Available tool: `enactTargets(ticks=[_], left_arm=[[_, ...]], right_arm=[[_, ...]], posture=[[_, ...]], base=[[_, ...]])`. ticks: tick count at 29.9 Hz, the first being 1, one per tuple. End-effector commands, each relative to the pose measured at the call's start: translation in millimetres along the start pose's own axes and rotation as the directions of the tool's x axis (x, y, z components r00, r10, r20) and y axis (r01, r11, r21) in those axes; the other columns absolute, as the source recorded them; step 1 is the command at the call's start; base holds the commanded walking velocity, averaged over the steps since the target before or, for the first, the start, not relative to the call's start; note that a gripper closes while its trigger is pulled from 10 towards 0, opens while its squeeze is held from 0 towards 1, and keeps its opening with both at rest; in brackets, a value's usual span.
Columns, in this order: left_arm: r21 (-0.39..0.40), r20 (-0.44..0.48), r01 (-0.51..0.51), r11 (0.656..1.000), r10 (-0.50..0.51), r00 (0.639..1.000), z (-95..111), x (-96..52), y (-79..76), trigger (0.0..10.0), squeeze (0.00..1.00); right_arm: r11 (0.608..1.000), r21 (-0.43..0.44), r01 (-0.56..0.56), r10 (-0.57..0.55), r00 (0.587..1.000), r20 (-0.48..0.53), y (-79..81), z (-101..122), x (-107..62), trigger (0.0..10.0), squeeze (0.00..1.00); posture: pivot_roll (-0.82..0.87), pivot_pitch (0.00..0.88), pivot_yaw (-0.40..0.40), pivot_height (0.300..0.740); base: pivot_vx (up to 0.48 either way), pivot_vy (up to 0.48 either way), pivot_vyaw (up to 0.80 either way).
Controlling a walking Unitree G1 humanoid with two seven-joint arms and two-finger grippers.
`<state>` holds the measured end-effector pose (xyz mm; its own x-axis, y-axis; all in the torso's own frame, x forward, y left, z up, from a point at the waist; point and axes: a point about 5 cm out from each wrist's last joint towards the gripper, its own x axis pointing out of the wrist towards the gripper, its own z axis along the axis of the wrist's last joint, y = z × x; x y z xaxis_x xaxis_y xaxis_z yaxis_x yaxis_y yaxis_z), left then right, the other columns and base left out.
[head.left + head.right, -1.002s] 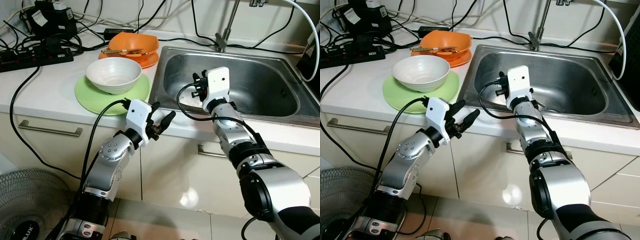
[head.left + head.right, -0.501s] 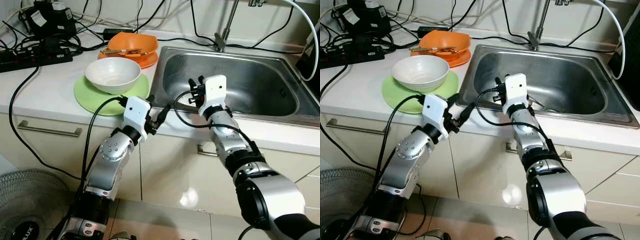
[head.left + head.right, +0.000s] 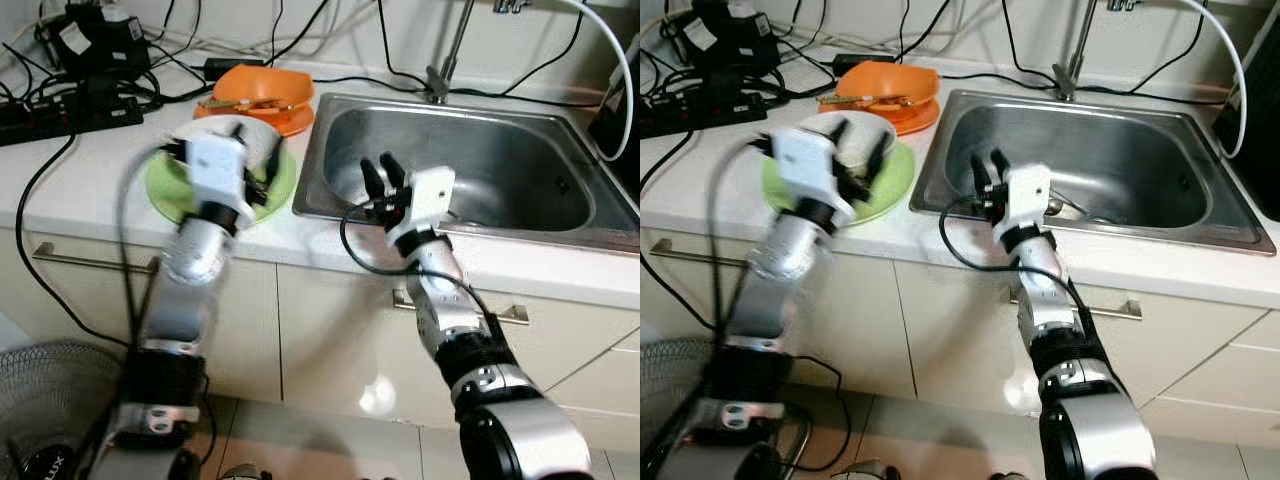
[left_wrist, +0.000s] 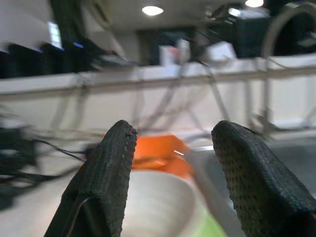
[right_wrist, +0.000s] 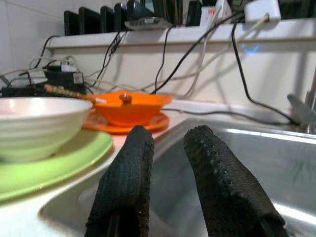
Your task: Kitchen organization
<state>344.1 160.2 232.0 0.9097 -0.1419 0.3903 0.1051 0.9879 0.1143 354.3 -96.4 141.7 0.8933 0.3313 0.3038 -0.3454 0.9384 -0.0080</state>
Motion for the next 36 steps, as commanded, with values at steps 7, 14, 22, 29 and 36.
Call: enactTargets(ticks=[7,14,22,29,36], left_arm=[[0.038,-0.038,-0.146,0.989,0.148,0.988,16,9.1,56.1,10.0,1.0],[0.071,-0.192,-0.246,0.967,0.255,0.948,7,4.9,89.9,10.0,0.0],[-0.024,-0.364,-0.241,0.97,0.216,0.906,-14,-2.1,90.5,10.0,0.0],[-0.042,-0.442,-0.251,0.967,0.208,0.873,-23,-2.6,84.9,10.0,0.0],[-0.105,-0.526,-0.202,0.974,0.118,0.842,-39,-3.3,68.2,10.0,0.0]], right_arm=[[1.0,0.021,-0.007,0.006,1.0,0.006,3.9,3,-3.0,10.0,0.0],[1.0,0.029,-0.008,0.008,1.0,0.001,8.1,3,-4.7,10.0,0.0],[1.0,0.031,0.001,0.0,1.0,-0.009,8.2,3,-6.1,10.0,0.0],[0.999,0.033,0.003,-0.003,1.0,-0.008,9.0,4,-5.8,10.0,0.0],[0.999,0.033,0.012,-0.011,1.0,-0.007,8.5,5,-6.6,10.0,0.0]], posture=[[0.1,0.021,-0.015,0.74],[0.09,0.025,-0.004,0.74],[0.09,0.024,0.002,0.74],[0.09,0.017,0.011,0.74],[0.08,0.003,0.021,0.74]], base=[[0.0,0.0,0.0],[0.0,0.0,0.0],[0.0,0.0,0.0],[0.0,0.0,0.0],[0.0,0.0,0.0]])
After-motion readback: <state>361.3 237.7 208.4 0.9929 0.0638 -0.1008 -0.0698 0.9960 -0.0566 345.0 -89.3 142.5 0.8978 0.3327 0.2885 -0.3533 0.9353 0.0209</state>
